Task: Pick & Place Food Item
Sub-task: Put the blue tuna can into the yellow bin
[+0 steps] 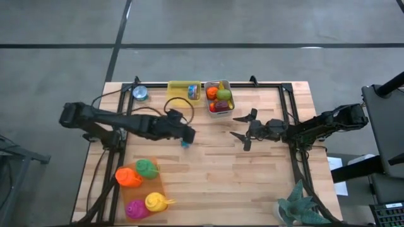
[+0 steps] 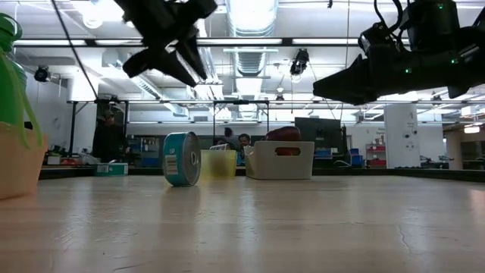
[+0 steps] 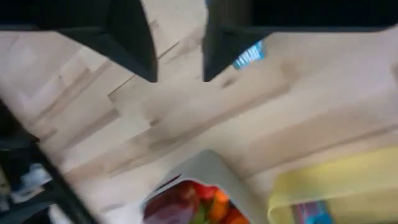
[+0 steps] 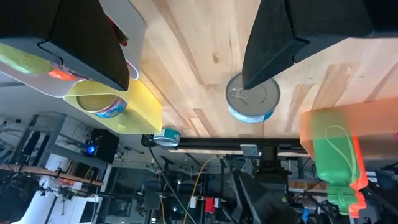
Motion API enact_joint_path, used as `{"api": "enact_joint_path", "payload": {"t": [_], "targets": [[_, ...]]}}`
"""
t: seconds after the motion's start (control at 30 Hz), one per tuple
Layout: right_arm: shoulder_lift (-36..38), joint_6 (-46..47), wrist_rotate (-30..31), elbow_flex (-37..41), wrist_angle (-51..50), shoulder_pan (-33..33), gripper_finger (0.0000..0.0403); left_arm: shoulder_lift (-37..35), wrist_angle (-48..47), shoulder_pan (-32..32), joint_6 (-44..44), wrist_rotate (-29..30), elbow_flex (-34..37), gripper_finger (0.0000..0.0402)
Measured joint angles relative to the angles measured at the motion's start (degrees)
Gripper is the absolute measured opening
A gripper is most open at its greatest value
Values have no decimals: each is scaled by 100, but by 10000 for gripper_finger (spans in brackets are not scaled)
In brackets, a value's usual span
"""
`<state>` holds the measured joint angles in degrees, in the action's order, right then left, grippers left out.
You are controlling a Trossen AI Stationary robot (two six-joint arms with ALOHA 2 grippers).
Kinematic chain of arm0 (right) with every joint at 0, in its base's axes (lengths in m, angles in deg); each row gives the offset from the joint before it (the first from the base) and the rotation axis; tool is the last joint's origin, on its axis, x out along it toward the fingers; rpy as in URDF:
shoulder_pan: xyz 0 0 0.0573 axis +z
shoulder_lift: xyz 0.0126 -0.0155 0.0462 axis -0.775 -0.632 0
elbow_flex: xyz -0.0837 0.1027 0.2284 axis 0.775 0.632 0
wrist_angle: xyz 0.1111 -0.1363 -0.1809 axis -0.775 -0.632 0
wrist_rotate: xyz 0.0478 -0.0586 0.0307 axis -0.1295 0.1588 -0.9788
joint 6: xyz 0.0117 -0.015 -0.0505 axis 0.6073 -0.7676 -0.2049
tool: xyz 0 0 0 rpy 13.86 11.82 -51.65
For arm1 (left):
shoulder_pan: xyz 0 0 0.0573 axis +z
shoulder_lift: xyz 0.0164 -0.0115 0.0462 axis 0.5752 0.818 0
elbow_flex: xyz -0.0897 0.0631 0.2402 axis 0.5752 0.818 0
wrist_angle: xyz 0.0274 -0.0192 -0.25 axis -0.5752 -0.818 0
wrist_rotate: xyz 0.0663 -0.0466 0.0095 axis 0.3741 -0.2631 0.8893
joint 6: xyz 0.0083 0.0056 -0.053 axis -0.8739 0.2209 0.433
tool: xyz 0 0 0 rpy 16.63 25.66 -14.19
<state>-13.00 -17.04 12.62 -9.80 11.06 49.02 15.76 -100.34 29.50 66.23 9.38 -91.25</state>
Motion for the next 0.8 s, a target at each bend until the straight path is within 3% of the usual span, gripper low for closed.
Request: {"api": "enact_joint_path", "payload": {"t": [0.23,0.37,0.8], "targets": [[0,-2,0,2,-9,0,306,1317,-2074,-8,1703,-6,-1506,272],[0,-4,0,0,-9,0,306,1846,-2552,-8,2542,-99,-1801,321],[0,-12,0,2,-29,0,306,2138,-2309,8,3243,-349,-1433,336]]}}
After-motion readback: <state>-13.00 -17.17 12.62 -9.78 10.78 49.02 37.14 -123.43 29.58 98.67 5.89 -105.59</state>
